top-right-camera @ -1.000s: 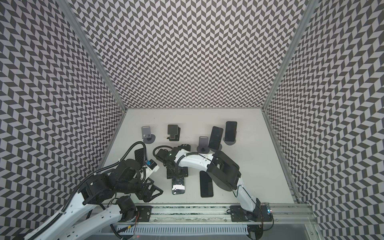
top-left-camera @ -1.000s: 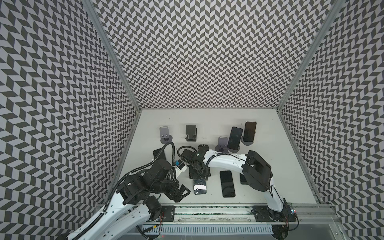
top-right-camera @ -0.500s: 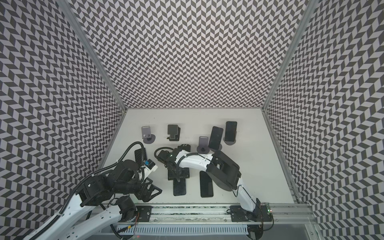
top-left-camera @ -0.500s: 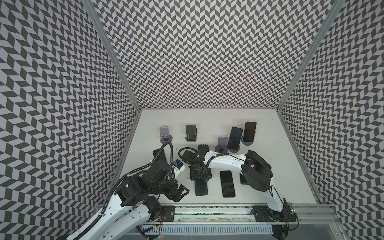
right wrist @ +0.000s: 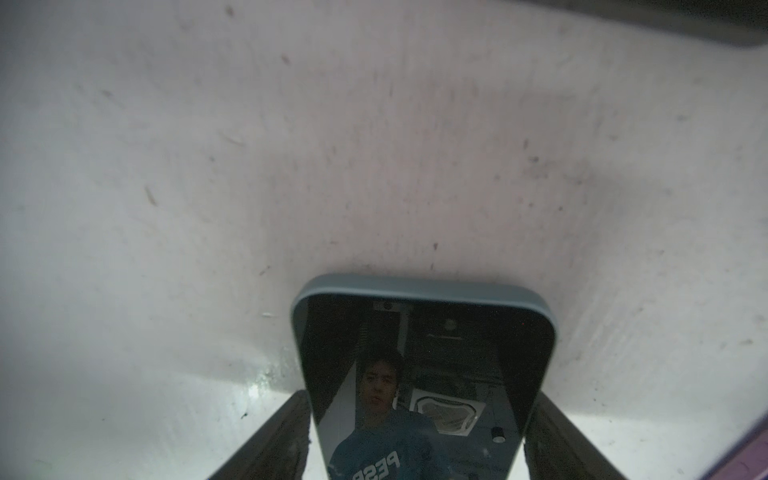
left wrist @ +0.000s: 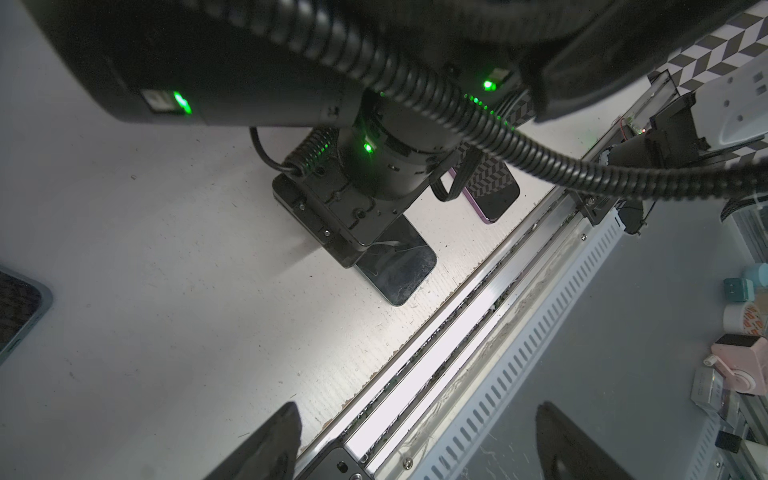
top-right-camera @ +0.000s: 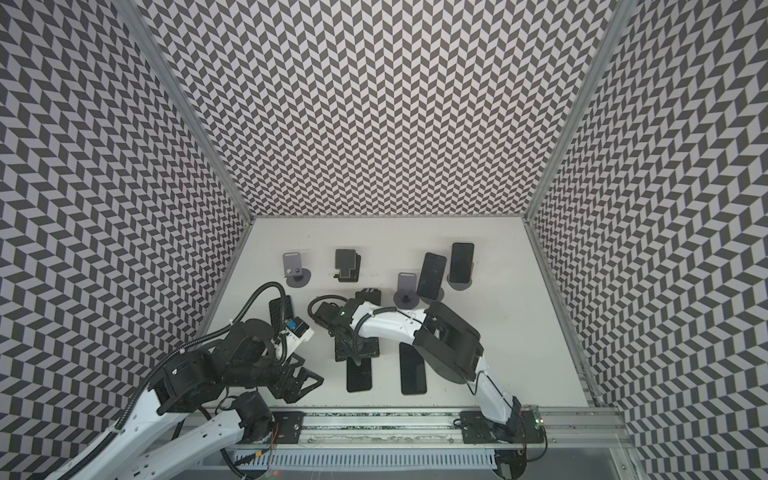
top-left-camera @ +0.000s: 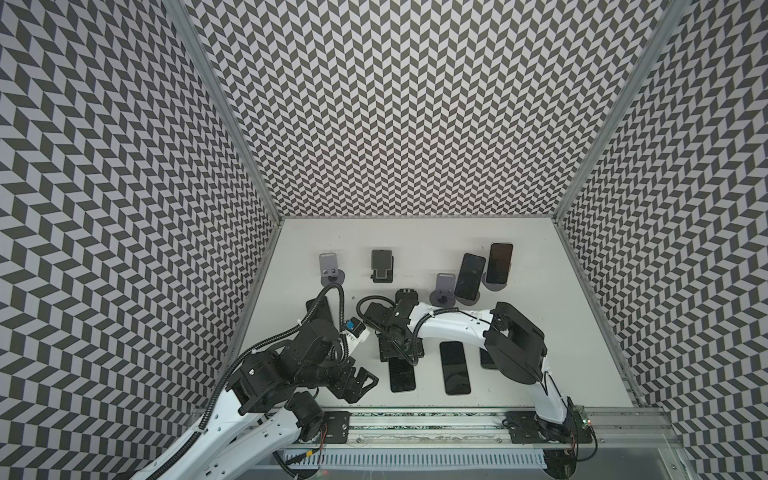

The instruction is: Remove the phone from the phone stand

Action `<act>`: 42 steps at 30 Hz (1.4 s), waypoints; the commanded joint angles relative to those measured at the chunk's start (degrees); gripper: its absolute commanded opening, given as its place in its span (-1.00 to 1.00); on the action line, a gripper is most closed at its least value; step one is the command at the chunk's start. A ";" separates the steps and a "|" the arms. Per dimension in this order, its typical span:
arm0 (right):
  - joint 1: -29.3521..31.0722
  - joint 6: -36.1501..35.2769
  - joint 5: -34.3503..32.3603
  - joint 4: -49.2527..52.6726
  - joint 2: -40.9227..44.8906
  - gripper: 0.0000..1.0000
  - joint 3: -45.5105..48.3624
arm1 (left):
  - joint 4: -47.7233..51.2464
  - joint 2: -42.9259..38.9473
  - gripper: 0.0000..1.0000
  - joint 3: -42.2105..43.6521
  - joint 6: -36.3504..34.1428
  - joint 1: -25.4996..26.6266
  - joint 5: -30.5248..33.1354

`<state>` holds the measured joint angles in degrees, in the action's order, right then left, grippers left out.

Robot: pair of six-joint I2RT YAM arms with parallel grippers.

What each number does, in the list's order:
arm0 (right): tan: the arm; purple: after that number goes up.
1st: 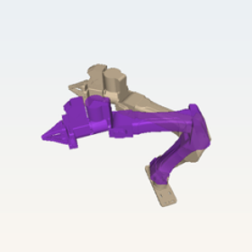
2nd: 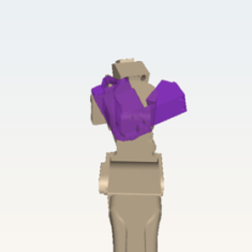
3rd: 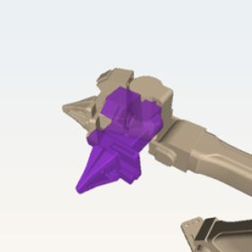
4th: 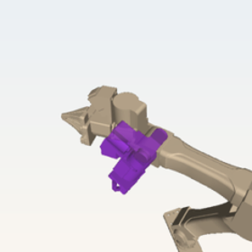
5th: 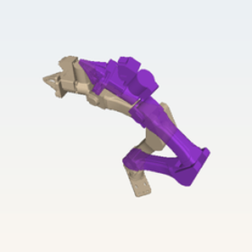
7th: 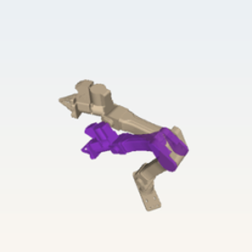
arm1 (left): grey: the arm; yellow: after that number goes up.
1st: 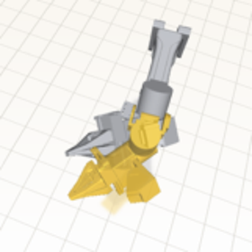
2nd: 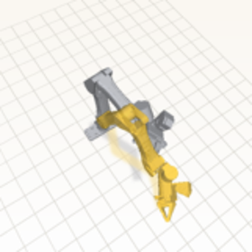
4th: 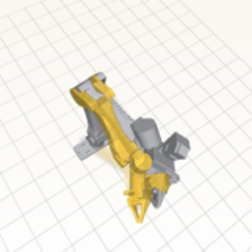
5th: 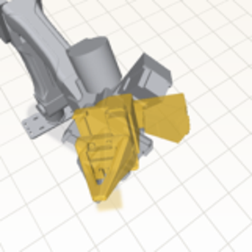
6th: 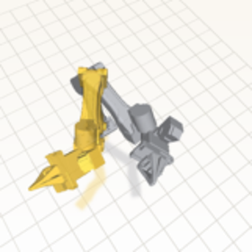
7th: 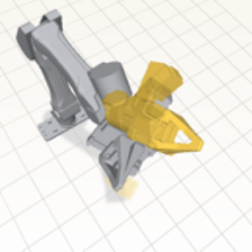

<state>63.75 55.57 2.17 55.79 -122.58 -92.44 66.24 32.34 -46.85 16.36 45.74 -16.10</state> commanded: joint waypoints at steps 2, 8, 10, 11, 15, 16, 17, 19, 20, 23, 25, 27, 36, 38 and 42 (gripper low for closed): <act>0.33 1.34 0.22 -0.86 -2.26 0.58 2.71 | 1.86 -1.65 0.77 -1.75 0.07 0.15 0.82; 0.33 1.01 -0.11 -0.07 -2.74 0.65 1.41 | 1.83 -1.57 0.77 -1.75 0.08 0.15 0.88; 0.33 0.94 -0.53 0.44 -2.67 0.68 0.52 | 1.85 -1.54 0.77 -1.83 0.08 0.19 0.89; 0.33 0.88 -0.71 0.75 -2.58 0.70 0.24 | 1.81 -1.57 0.77 -1.84 0.08 0.16 0.90; 0.32 -0.04 -1.94 2.14 -2.14 0.79 -2.03 | 1.58 -0.66 0.77 -2.49 -0.10 0.18 0.95; 0.26 -0.30 -2.16 2.66 -2.18 0.82 -2.76 | 1.59 -0.29 0.77 -2.82 -0.25 0.17 0.90; 0.24 -0.58 -2.34 3.11 -2.06 0.84 -3.41 | 1.54 0.04 0.77 -3.20 -0.36 0.15 0.75; 0.06 -1.32 -2.66 3.75 -1.74 0.91 -4.95 | 1.63 1.25 0.77 -4.47 -0.76 0.21 0.70; 0.08 -1.51 -2.62 3.87 -1.58 0.93 -5.40 | 1.60 1.65 0.78 -5.04 -0.88 0.17 0.66; 0.07 -2.35 -2.35 3.27 -0.57 0.97 -6.21 | 0.35 2.51 0.78 -6.81 -1.46 0.15 0.50; -0.01 -2.90 -3.36 3.98 -0.21 0.99 -7.36 | -0.70 3.33 0.78 -8.83 -1.89 0.15 -0.15; 0.00 -3.42 -4.53 5.21 -0.20 0.99 -8.46 | -2.06 3.91 0.78 -10.61 -2.27 0.15 -0.79; -0.83 -5.55 -7.17 6.52 1.73 0.99 -9.81 | -6.39 9.43 0.78 -15.32 -6.04 0.14 -2.98; -0.96 -6.31 -7.95 8.56 2.16 0.99 -10.61 | -7.73 9.79 0.78 -15.88 -6.63 0.17 -2.97; -1.10 -9.39 -9.22 7.49 4.56 0.91 -12.11 | -11.43 9.03 0.78 -17.52 -7.58 0.16 -2.33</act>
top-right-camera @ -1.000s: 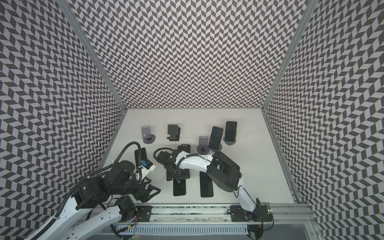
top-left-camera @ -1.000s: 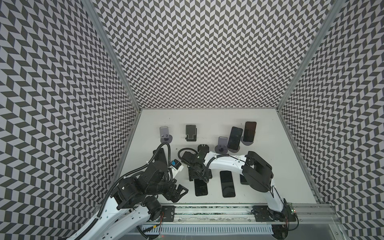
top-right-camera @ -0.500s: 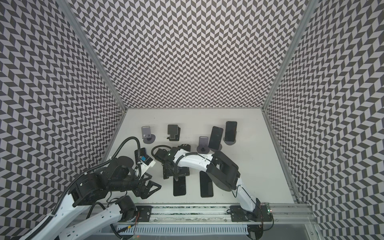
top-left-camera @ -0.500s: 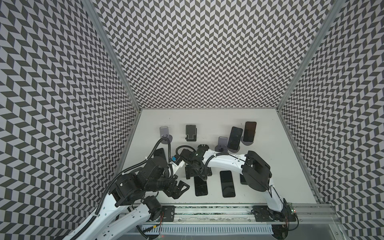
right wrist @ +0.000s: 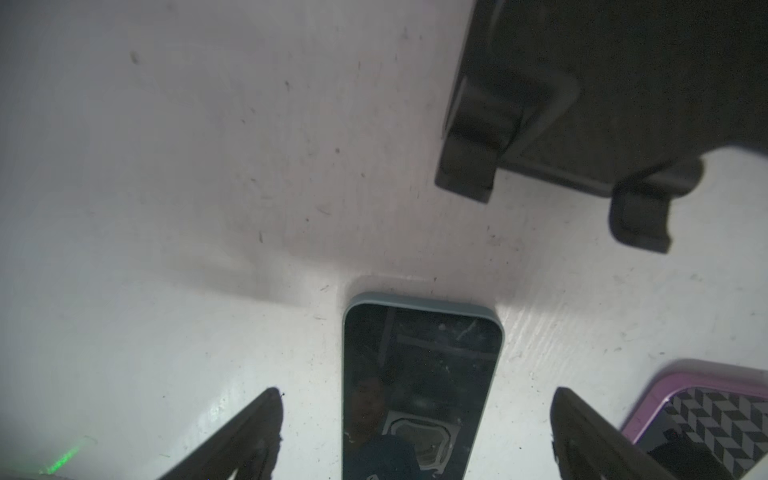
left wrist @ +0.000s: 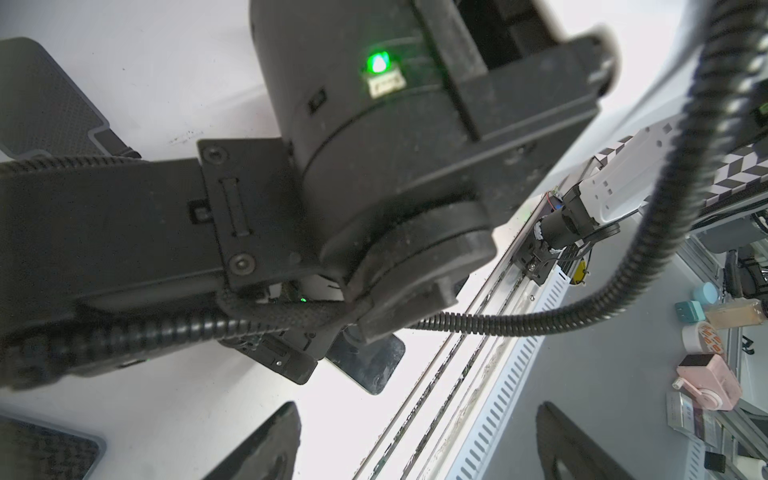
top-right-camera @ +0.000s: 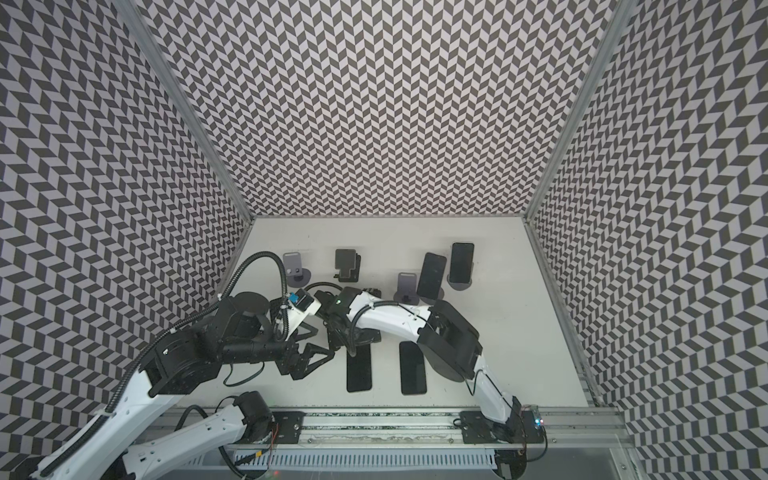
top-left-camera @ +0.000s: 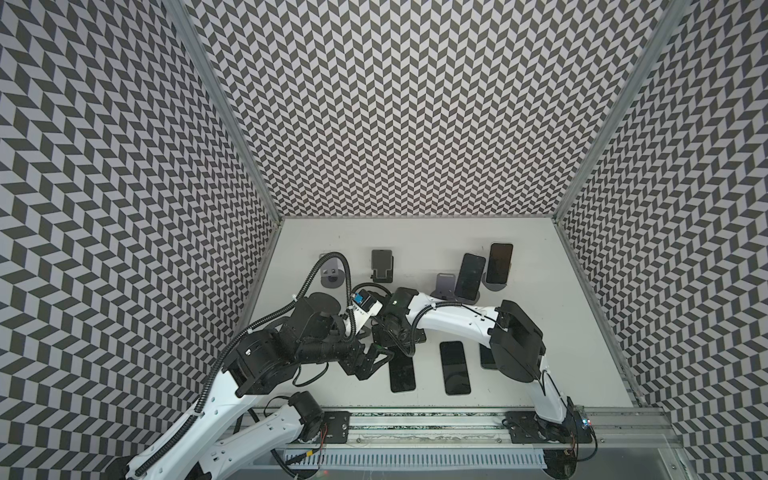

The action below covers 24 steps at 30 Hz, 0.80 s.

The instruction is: Remove the phone from the phone stand

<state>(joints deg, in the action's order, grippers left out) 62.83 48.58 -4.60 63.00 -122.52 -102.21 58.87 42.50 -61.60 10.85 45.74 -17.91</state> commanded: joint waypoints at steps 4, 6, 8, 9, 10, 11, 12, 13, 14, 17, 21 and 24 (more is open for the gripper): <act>-0.55 -4.71 -3.96 0.98 5.93 0.80 -5.74 | -6.55 -1.52 0.78 -6.55 -2.41 0.14 0.38; -0.94 -5.24 -4.09 2.43 6.06 0.79 -7.61 | -7.40 -1.64 0.79 -8.22 -2.49 0.19 0.51; -1.07 -5.75 -4.75 3.48 6.46 0.77 -9.26 | -8.10 -1.72 0.79 -9.41 -2.59 0.15 0.79; -1.08 -5.93 -5.18 3.78 6.75 0.77 -9.84 | -8.47 -1.66 0.79 -9.92 -2.59 0.15 1.07; -1.19 -6.16 -5.46 4.04 7.10 0.76 -10.25 | -8.80 -1.48 0.79 -10.39 -2.68 0.17 1.26; -1.28 -6.13 -5.71 4.14 7.50 0.76 -10.37 | -9.06 -1.46 0.79 -10.79 -2.81 0.15 1.61; -1.54 -6.15 -5.82 4.23 7.91 0.76 -10.33 | -9.27 -1.28 0.79 -11.27 -2.79 0.15 2.03; -1.72 -6.17 -5.77 4.31 8.27 0.75 -10.35 | -9.67 -1.07 0.79 -11.60 -2.81 0.20 2.45; -1.96 -6.17 -5.84 4.46 8.62 0.75 -10.29 | -10.10 -0.97 0.79 -11.99 -2.81 0.14 3.06; -2.70 -6.46 -6.03 4.20 9.93 0.73 -10.00 | -12.05 -0.64 0.78 -12.56 -2.94 0.15 4.38; -3.89 -7.04 -6.23 2.93 11.51 0.70 -9.41 | -16.50 -0.82 0.67 -11.85 -3.47 0.19 6.69; -4.83 -6.44 -7.18 2.43 13.00 0.69 -9.46 | -20.28 -0.64 0.67 -10.85 -3.73 0.14 9.42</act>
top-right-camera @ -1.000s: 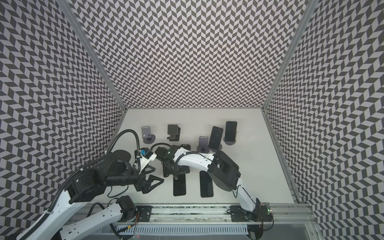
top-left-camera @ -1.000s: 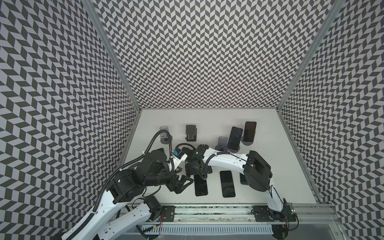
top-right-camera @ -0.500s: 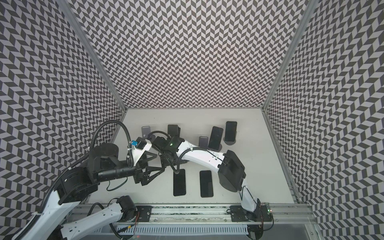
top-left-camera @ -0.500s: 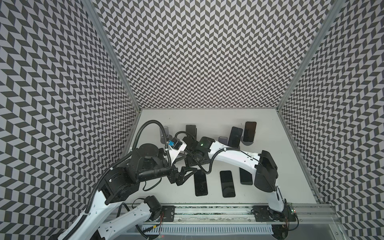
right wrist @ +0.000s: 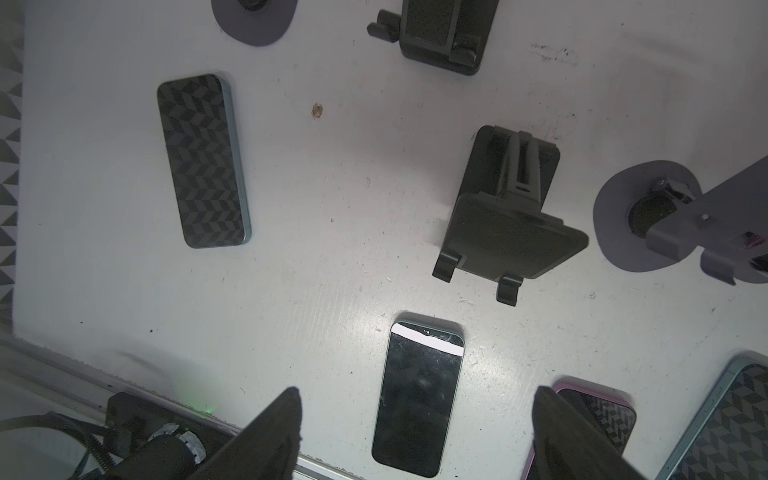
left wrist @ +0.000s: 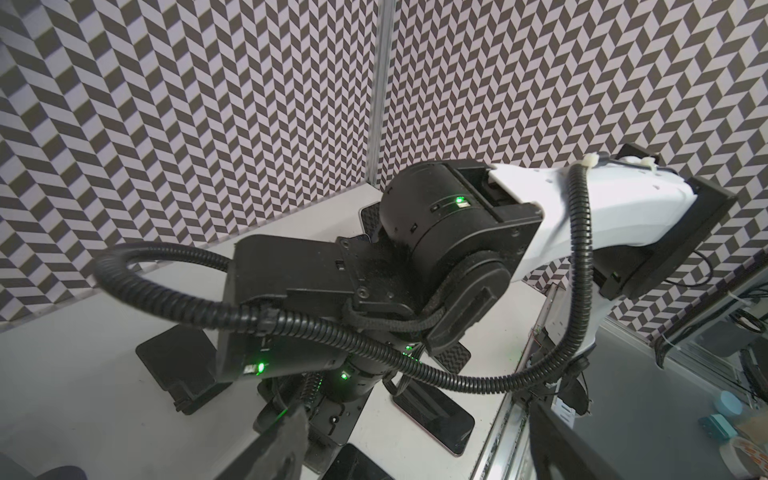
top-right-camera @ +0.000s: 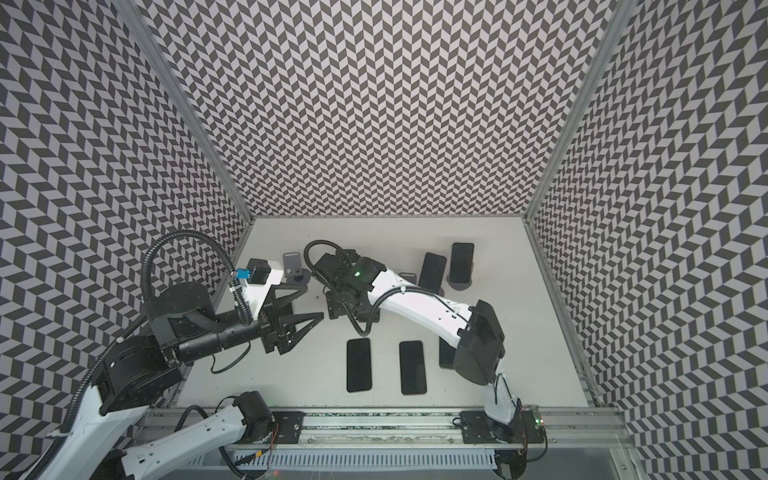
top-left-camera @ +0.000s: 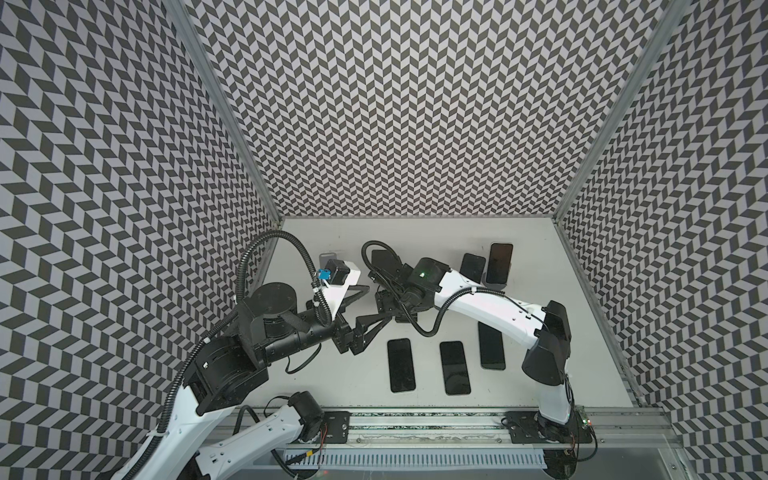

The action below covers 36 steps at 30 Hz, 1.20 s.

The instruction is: Remove the phone from the phone stand

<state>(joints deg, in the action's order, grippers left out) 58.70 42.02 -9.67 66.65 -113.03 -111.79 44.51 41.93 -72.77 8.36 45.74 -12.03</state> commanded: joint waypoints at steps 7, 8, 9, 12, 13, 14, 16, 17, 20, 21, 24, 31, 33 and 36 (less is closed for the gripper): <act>-2.74 1.85 -6.04 -3.08 8.70 0.68 3.43 | -12.61 1.04 0.71 1.58 -3.10 0.19 4.60; -3.12 2.16 -6.61 -3.32 9.64 0.68 4.10 | -13.21 1.49 0.72 1.58 -3.02 0.19 4.63; -3.45 2.45 -7.04 -3.40 10.58 0.68 4.96 | -13.75 1.79 0.72 1.58 -2.84 0.16 4.62; -4.25 3.22 -8.79 -5.38 13.48 0.69 8.08 | -14.99 2.69 0.74 2.08 -1.84 0.14 4.23; -4.52 3.24 -9.23 -6.00 14.43 0.70 9.30 | -15.42 2.93 0.75 2.32 -1.26 0.19 4.17; -4.79 3.21 -9.96 -6.64 15.74 0.70 10.67 | -16.03 2.99 0.75 2.81 -0.86 0.21 3.97; -5.34 3.28 -11.40 -7.91 18.15 0.71 13.39 | -17.35 3.19 0.75 3.87 -0.30 0.18 3.26; -5.61 3.33 -12.26 -8.69 19.50 0.71 14.86 | -17.88 3.40 0.74 4.27 0.01 0.18 3.11; -6.89 3.31 -13.77 -10.09 23.49 0.70 18.21 | -19.13 4.27 0.74 4.87 0.51 0.15 2.90; -7.48 3.18 -13.79 -10.46 24.77 0.70 19.16 | -19.45 4.78 0.74 5.01 0.52 0.21 2.77; -9.13 2.77 -13.70 -11.51 27.90 0.70 22.25 | -19.95 6.72 0.73 4.55 0.83 0.15 2.47; -12.05 2.07 -15.65 -11.33 34.30 0.71 27.11 | -21.97 10.57 0.73 4.04 1.89 0.18 0.50; -12.96 1.88 -16.69 -10.68 35.95 0.72 28.40 | -22.98 11.38 0.73 4.50 2.10 0.16 -0.04; -14.90 1.02 -17.82 -9.90 38.19 0.72 30.40 | -24.80 12.70 0.71 5.63 2.16 0.17 -1.01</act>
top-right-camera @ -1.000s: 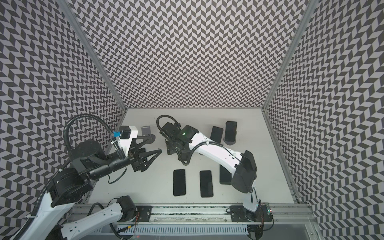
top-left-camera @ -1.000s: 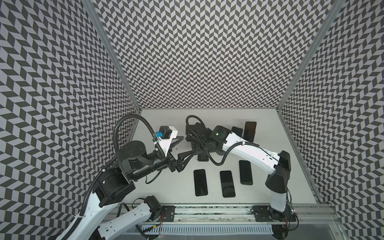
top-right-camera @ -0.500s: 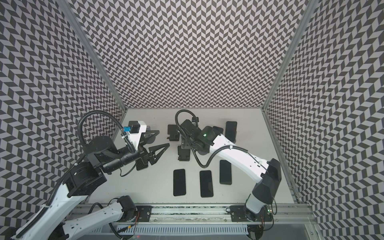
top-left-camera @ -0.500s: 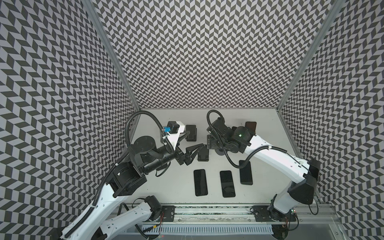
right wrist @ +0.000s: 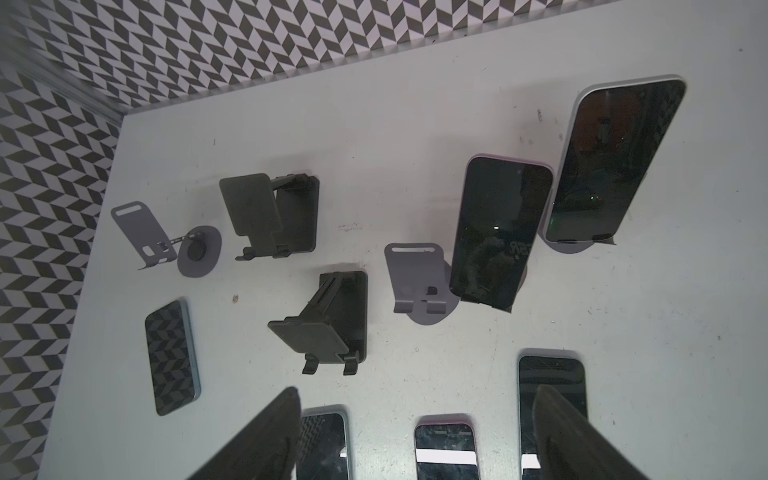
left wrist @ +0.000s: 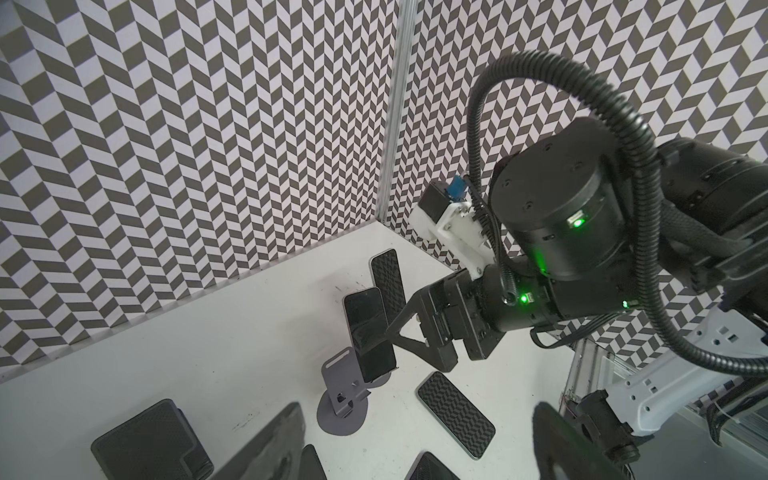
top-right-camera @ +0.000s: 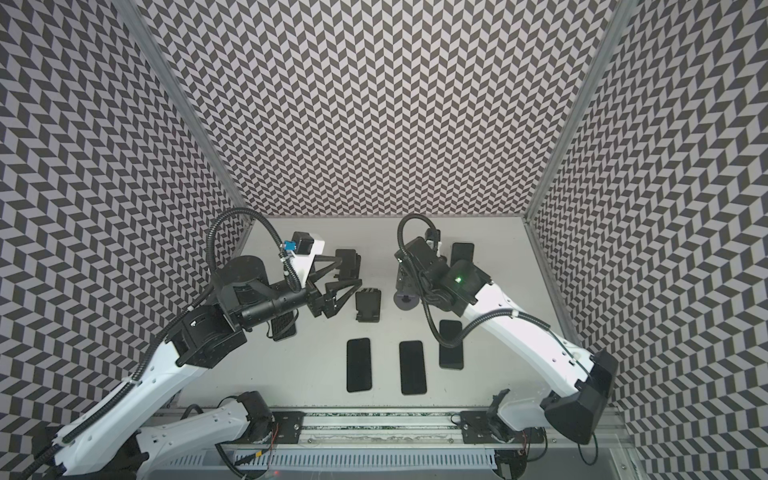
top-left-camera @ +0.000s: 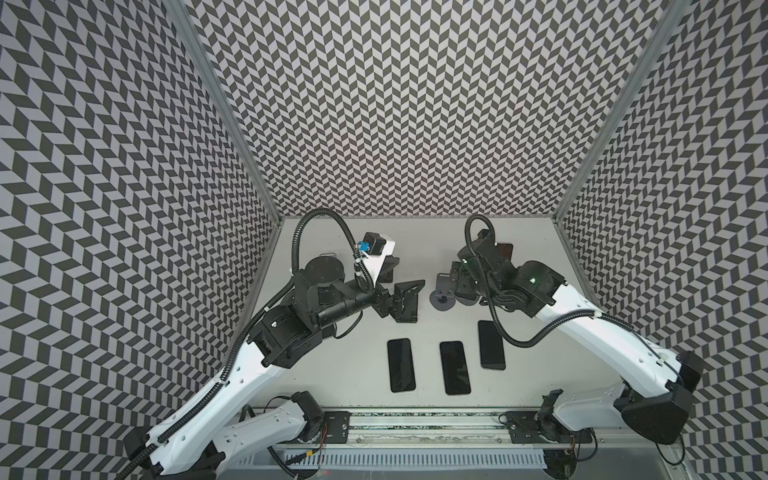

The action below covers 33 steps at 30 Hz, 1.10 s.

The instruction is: Remove the phone from the phone stand

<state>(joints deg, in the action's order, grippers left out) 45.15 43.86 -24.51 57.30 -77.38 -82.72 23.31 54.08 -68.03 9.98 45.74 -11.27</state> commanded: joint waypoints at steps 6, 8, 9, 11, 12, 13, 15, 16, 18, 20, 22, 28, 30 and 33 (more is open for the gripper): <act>-5.78 -3.95 -3.48 0.87 5.39 0.73 2.87 | -8.07 3.84 0.71 2.14 1.01 0.15 -3.92; -7.80 -6.15 -3.45 0.42 5.82 0.74 3.26 | -9.05 5.40 0.71 1.55 0.92 0.16 -4.65; -8.70 -7.15 -3.44 0.16 5.89 0.74 3.32 | -9.59 5.98 0.71 1.37 0.84 0.19 -4.95; -10.68 -10.49 -3.10 -1.31 6.08 0.77 3.80 | -11.18 7.16 0.72 1.49 0.49 0.14 -5.92; -11.53 -11.64 -2.98 -2.17 6.28 0.77 3.97 | -11.94 7.74 0.72 1.59 0.34 0.17 -6.46; -12.66 -13.25 -2.55 -3.25 6.41 0.78 4.24 | -12.75 8.42 0.72 1.63 0.10 0.17 -6.91; -15.06 -16.19 -0.91 -5.63 6.62 0.79 4.74 | -13.49 9.76 0.72 1.51 -0.22 0.15 -7.34; -16.48 -17.87 0.41 -6.85 6.64 0.80 4.95 | -13.80 10.47 0.72 1.33 -0.39 0.20 -7.57; -19.10 -20.39 2.79 -9.10 6.55 0.82 5.57 | -14.06 11.56 0.72 0.91 -0.62 0.18 -7.85; -21.51 -21.91 5.08 -11.27 6.25 0.82 6.35 | -14.38 12.61 0.71 1.25 -0.66 0.14 -8.15; -23.45 -22.88 7.28 -13.63 5.85 0.83 7.39 | -15.08 13.33 0.71 2.24 -0.37 0.15 -8.16; -27.17 -24.01 12.45 -21.47 5.32 0.87 11.64 | -16.71 16.47 0.73 3.99 -1.97 0.25 -8.82; -28.32 -24.07 14.52 -24.08 5.19 0.87 13.33 | -16.80 18.10 0.74 3.81 -4.09 0.23 -9.16; -29.41 -22.42 15.91 -24.83 3.92 0.86 13.79 | -15.25 20.50 0.77 2.20 -7.43 0.24 -9.76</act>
<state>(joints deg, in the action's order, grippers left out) 16.62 21.63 -11.62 38.41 -72.62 -69.14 8.54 73.30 -64.45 6.55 45.74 -19.51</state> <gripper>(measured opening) 0.932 0.883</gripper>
